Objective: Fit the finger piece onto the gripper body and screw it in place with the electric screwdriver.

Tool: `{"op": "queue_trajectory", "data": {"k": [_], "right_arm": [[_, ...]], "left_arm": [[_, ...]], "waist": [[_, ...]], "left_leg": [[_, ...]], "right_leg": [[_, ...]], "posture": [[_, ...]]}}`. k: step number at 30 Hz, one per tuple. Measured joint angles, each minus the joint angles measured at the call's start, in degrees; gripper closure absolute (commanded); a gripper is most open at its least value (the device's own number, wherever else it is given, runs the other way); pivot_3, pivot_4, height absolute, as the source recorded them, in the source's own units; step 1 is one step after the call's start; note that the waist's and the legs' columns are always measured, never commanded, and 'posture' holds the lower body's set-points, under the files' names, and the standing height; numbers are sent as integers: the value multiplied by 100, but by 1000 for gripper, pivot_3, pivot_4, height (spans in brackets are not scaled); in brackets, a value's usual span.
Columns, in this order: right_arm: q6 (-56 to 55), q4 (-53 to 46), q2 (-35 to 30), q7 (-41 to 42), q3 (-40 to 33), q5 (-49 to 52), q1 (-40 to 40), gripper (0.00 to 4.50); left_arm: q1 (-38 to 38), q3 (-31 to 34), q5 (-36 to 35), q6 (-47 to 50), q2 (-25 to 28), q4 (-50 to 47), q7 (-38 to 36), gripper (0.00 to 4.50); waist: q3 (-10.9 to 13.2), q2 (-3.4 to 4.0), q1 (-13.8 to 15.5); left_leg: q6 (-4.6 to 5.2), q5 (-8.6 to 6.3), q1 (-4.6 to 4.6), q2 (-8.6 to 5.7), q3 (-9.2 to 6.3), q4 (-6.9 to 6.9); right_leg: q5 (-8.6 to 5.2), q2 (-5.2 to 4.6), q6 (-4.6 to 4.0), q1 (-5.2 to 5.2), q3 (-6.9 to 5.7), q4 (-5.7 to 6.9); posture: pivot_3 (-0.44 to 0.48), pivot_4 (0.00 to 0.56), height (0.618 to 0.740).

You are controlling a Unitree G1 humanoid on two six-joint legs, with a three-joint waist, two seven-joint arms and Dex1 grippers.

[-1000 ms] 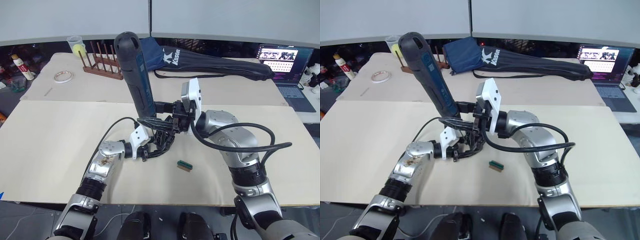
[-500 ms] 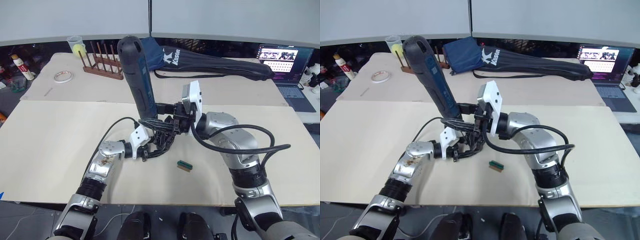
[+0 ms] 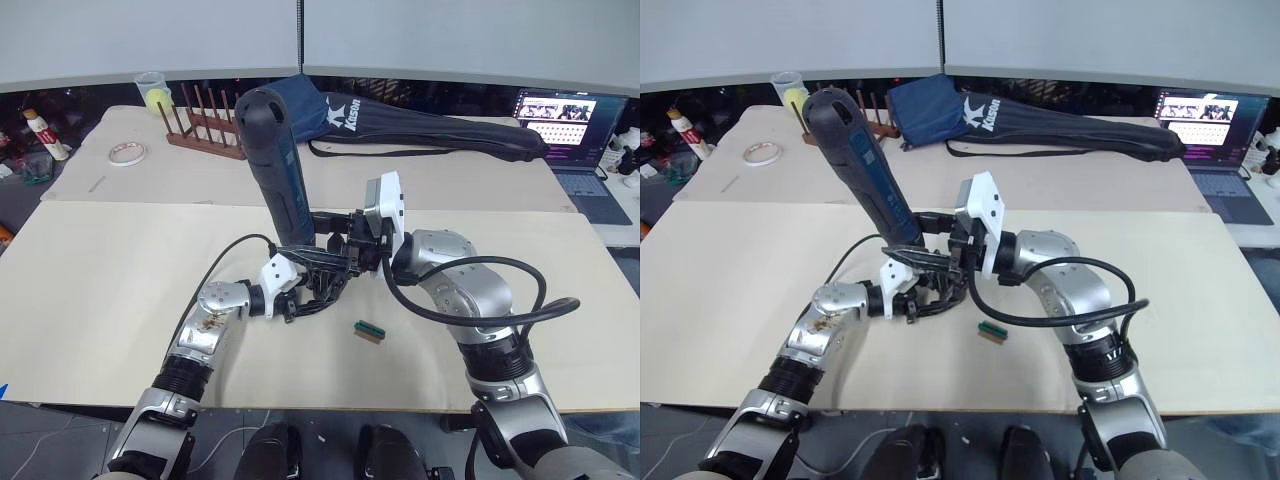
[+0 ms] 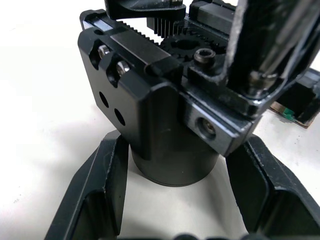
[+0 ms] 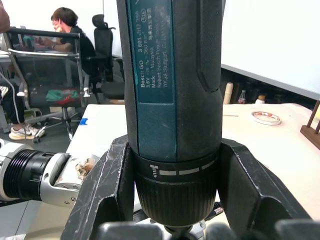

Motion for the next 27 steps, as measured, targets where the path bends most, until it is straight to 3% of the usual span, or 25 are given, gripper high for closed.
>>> {"op": "queue_trajectory", "data": {"k": [27], "right_arm": [[222, 344, -310, 472, 248, -93, -519, 2570]], "left_arm": [[-3, -1, 5, -104, -17, 69, 13, 2198]], "waist": [[-3, 2, 13]], "left_leg": [[0, 0, 4, 1, -3, 2]], "right_leg": [[0, 0, 0, 6, -1, 0]], "posture": [[0, 150, 730]]}}
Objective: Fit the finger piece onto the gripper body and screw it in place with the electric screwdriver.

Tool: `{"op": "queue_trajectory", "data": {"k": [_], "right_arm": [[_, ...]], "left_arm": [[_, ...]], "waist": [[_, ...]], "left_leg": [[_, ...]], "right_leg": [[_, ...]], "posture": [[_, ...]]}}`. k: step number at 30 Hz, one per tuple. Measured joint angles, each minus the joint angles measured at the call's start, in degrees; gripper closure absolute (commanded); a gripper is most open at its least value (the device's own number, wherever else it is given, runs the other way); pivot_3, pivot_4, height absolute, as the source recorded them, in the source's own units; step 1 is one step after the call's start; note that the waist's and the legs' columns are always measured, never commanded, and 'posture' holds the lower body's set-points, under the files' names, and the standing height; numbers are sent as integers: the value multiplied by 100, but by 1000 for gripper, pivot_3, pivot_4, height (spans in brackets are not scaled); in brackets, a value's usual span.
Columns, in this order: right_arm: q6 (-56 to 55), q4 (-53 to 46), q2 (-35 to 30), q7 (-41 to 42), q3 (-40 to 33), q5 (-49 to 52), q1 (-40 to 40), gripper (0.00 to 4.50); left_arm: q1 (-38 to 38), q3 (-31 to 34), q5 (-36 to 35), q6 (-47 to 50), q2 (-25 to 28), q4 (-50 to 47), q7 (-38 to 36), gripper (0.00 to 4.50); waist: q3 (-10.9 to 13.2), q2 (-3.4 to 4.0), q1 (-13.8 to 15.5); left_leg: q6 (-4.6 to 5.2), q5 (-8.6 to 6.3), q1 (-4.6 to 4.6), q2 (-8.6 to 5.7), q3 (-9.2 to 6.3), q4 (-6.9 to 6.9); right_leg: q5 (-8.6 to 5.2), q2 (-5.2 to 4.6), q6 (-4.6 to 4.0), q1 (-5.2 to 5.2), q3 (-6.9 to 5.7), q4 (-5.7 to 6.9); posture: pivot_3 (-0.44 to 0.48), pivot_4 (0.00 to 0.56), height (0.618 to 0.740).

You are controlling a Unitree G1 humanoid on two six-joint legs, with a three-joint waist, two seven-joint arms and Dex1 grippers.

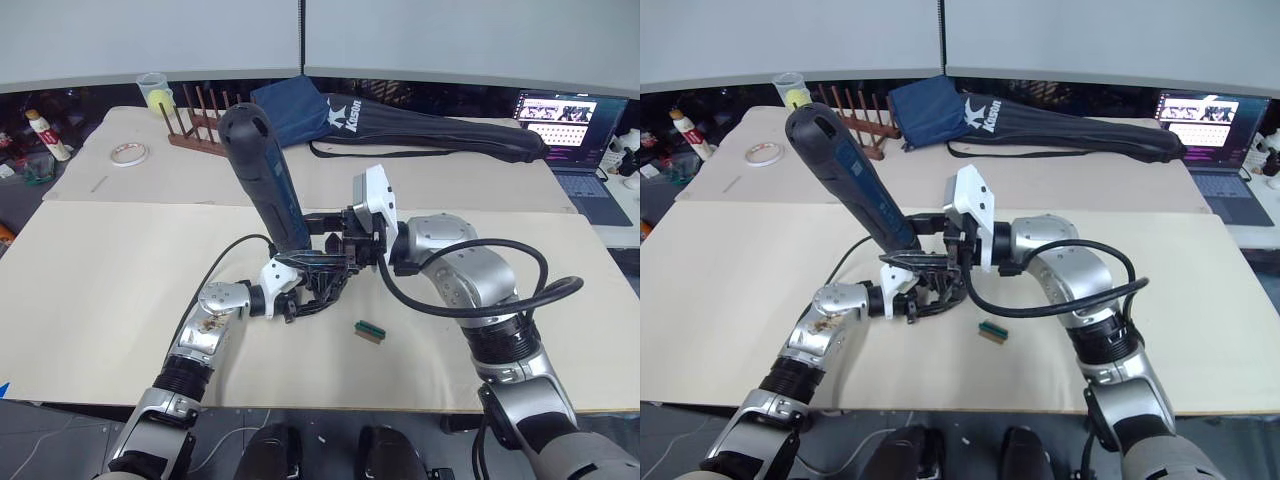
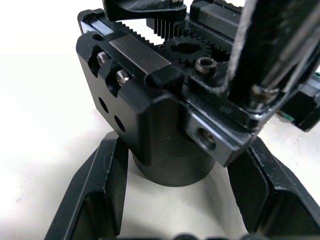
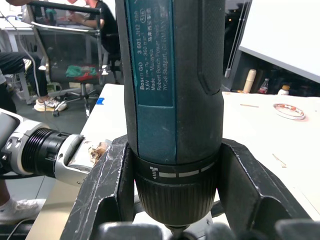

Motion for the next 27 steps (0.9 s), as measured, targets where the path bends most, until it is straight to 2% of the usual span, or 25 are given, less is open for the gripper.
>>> {"op": "queue_trajectory", "data": {"k": [15, 27], "right_arm": [[-238, 47, -22, 80, 168, -72, 1, 2570], [-215, 267, -215, 289, 321, -102, -357, 2571]], "left_arm": [[-7, -1, 0, -1, 2, 0, -4, 2198], [-42, -13, -1, -1, -18, 39, -6, 2198]], "waist": [[-2, 0, 7], [-2, 0, 31]], "left_leg": [[0, 0, 4, 0, 0, 0], [-1, 0, 7, 1, -1, 1]], "right_leg": [[0, 0, 0, 3, 0, 0], [0, -1, -1, 5, 1, 0]], "posture": [[0, 150, 730], [0, 150, 730]]}}
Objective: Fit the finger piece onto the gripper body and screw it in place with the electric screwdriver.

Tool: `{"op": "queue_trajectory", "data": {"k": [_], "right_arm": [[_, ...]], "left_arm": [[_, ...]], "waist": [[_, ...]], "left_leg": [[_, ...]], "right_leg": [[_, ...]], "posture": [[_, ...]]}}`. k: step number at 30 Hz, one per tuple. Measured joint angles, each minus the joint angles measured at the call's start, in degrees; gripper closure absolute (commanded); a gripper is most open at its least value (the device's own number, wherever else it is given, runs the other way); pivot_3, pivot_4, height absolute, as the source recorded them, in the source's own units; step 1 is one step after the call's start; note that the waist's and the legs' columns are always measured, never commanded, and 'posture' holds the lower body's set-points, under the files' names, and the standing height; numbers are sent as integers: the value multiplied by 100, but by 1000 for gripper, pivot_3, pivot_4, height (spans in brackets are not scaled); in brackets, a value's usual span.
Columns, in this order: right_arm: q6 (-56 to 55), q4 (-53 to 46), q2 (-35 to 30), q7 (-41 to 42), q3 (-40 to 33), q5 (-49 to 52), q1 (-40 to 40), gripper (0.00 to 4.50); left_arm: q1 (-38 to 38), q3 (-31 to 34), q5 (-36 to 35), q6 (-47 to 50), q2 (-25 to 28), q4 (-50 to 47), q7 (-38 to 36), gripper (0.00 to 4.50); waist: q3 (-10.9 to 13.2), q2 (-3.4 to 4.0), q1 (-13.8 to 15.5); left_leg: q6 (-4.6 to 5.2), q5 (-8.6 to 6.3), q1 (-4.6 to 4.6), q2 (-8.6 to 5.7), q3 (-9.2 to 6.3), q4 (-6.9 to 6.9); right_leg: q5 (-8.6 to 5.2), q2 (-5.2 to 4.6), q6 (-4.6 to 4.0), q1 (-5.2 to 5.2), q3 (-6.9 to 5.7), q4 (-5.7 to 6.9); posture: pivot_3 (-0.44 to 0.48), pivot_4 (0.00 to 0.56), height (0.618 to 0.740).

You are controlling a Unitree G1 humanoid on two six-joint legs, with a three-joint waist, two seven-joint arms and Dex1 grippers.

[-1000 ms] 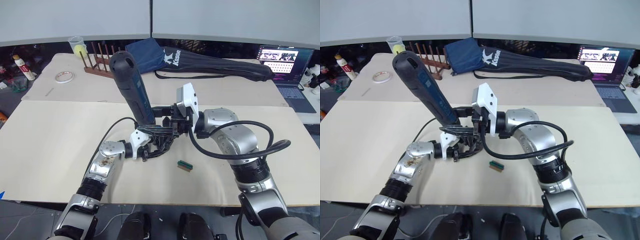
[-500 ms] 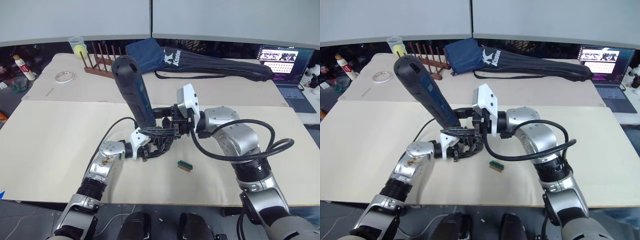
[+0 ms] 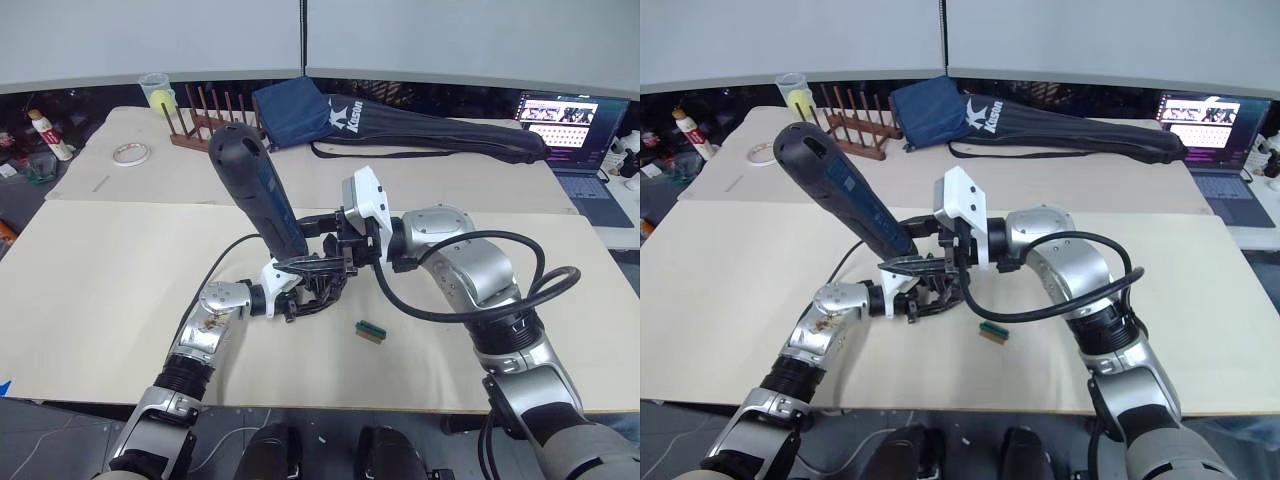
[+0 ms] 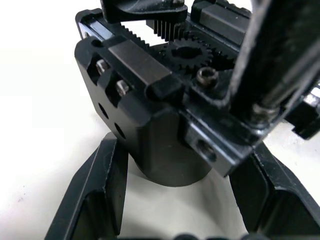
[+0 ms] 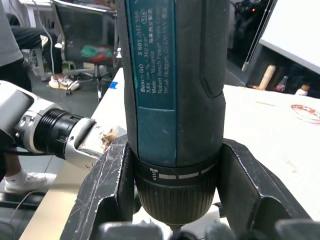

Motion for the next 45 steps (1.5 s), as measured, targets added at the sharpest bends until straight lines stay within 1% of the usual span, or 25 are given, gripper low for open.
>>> {"op": "queue_trajectory", "data": {"k": [31, 34, 39, 43, 45], "right_arm": [[123, 51, -29, 1, -55, 32, -29, 2577], [279, 62, 11, -38, -224, 212, -24, 2577], [712, 12, 83, -258, -841, 764, 12, 2578], [772, -364, 120, -333, -1220, 1121, 118, 2578], [772, -514, 157, -331, -1279, 1227, 229, 2578]], "left_arm": [[-21, -4, 4, -15, -1, 21, -26, 2198], [-21, -5, 3, -15, 0, 21, -23, 2198], [-20, -7, 7, -12, 8, 18, -21, 2198], [-10, -22, 13, -13, 13, 0, -3, 2198], [-8, -28, 28, -15, 15, -3, 13, 2198]], "waist": [[0, 0, 11], [0, -1, 9], [3, -1, -4], [3, -1, -11], [3, -1, -15]], "left_leg": [[0, 0, 0, 0, 0, 0], [0, 0, -1, 1, 0, 0], [-1, 0, -19, 1, 3, -6], [-1, 0, -19, 0, 4, -7], [0, 0, -18, 0, 4, -6]], "right_leg": [[0, -1, 0, 0, -1, -1], [0, -1, -1, -2, 0, 0], [1, 0, -1, -21, -1, 3], [1, 1, 0, -16, -3, -1], [1, 1, 0, -16, -2, -4]], "posture": [[0, 150, 730], [0, 150, 730], [0, 150, 730], [0, 150, 730], [0, 150, 730]]}}
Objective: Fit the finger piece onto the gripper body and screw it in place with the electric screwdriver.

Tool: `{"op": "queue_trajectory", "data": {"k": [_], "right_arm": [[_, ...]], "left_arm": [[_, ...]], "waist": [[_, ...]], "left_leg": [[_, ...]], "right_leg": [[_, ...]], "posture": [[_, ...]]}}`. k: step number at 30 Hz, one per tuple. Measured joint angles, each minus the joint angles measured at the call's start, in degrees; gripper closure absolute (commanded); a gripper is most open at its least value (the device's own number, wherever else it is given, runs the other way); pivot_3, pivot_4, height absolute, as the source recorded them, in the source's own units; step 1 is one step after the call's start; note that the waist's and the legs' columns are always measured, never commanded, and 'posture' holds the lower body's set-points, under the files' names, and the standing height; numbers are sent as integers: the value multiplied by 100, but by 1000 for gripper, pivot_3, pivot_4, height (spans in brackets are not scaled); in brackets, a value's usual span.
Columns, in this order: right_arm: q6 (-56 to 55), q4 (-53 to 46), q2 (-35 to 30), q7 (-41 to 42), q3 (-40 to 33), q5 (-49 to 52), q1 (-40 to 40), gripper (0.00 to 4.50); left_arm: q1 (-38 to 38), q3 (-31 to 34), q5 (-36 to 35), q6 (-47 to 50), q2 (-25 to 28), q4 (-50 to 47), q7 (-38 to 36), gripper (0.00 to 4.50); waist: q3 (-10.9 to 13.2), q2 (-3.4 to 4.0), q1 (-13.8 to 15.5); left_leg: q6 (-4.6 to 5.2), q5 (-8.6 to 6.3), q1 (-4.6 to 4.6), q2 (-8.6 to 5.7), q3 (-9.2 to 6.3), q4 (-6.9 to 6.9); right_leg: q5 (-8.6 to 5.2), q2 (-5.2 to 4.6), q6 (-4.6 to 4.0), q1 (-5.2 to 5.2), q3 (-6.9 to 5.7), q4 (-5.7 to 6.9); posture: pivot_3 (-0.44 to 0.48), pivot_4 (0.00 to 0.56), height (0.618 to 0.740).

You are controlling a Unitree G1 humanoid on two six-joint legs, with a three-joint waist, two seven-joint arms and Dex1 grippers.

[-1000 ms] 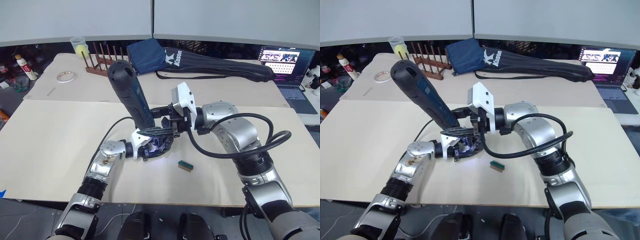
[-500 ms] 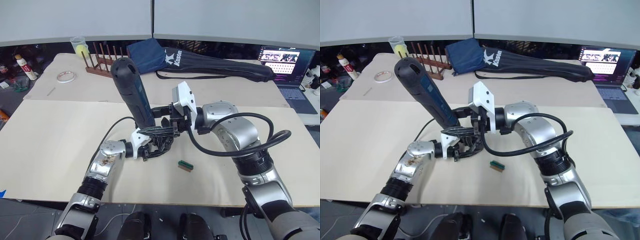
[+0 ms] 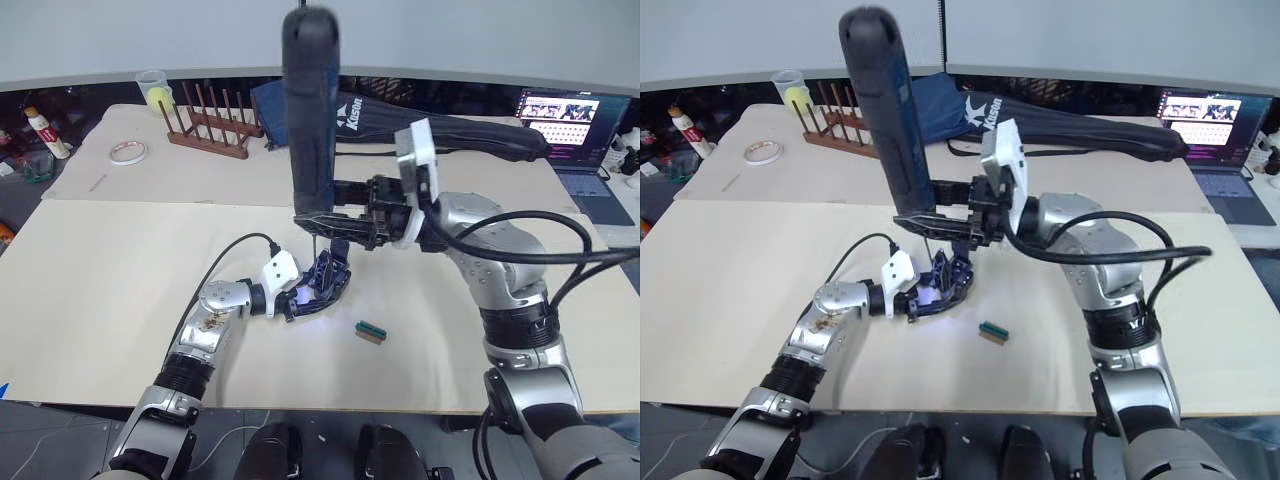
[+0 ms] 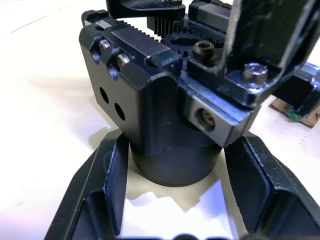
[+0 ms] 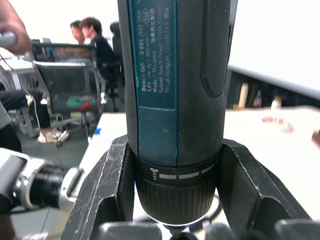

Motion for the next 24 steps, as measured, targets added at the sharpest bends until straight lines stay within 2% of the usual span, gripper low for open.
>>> {"op": "queue_trajectory", "data": {"k": [4, 7, 9, 11, 14, 17, 21, 24], "right_arm": [[183, -248, 163, -242, -96, 399, 142, 2578], [741, -611, 185, -752, -442, 1188, 38, 2578], [1202, -838, 22, -1184, -787, 1946, -141, 2578], [1572, -956, -184, -1617, -1111, 2644, -262, 2578], [2275, -903, -884, -2453, -1559, 3964, -267, 2579], [3058, -564, -2116, -3218, -1908, 5189, 375, 2579], [3948, 237, -3428, -3783, -1981, 5867, 1558, 2579], [4397, 988, -3859, -4077, -1962, 5892, 2106, 2579]], "left_arm": [[-3, -4, 27, -4, 4, -7, 15, 2198], [-12, -18, -5, 70, 7, -9, -21, 680], [-11, -17, -59, 245, 68, -21, -92, 0], [-11, -2, -105, 315, 188, -96, -171, 0], [50, 79, -272, 535, 547, -450, -427, 0], [359, 287, -695, 927, 1143, -1081, -896, 0], [723, 508, -1131, 1416, 1928, -1774, -1411, 0], [855, 641, -1256, 1546, 2239, -1968, -1543, 0]], "waist": [[0, 0, -5], [0, 0, 4], [0, 0, 5], [0, 0, 3], [0, 0, -1], [1, -1, 5], [1, -2, 14], [3, 2, 20]], "left_leg": [[-1, 1, 0, 1, -2, 0], [-1, 0, 0, 1, -4, 0], [0, 0, 0, 1, -5, -1], [0, 0, 0, 3, -5, -2], [0, -1, 0, 5, -6, -5], [4, -4, 1, 6, -7, -9], [9, -7, 1, 6, -5, -10], [26, -16, 2, 6, 2, -8]], "right_leg": [[0, -1, -1, -5, 1, 2], [1, -2, -1, -3, 1, 2], [1, -2, -2, -3, 0, 0], [1, -2, -2, -3, -1, -4], [2, -5, -5, -3, 0, -10], [2, -9, -6, 3, -4, -23], [2, -11, -6, 3, -1, -24], [4, -11, -7, -1, 5, -22]], "posture": [[0, 150, 730], [0, 150, 730], [0, 150, 730], [0, 150, 730], [0, 150, 730], [0, 150, 730], [0, 150, 730], [0, 150, 730]]}}
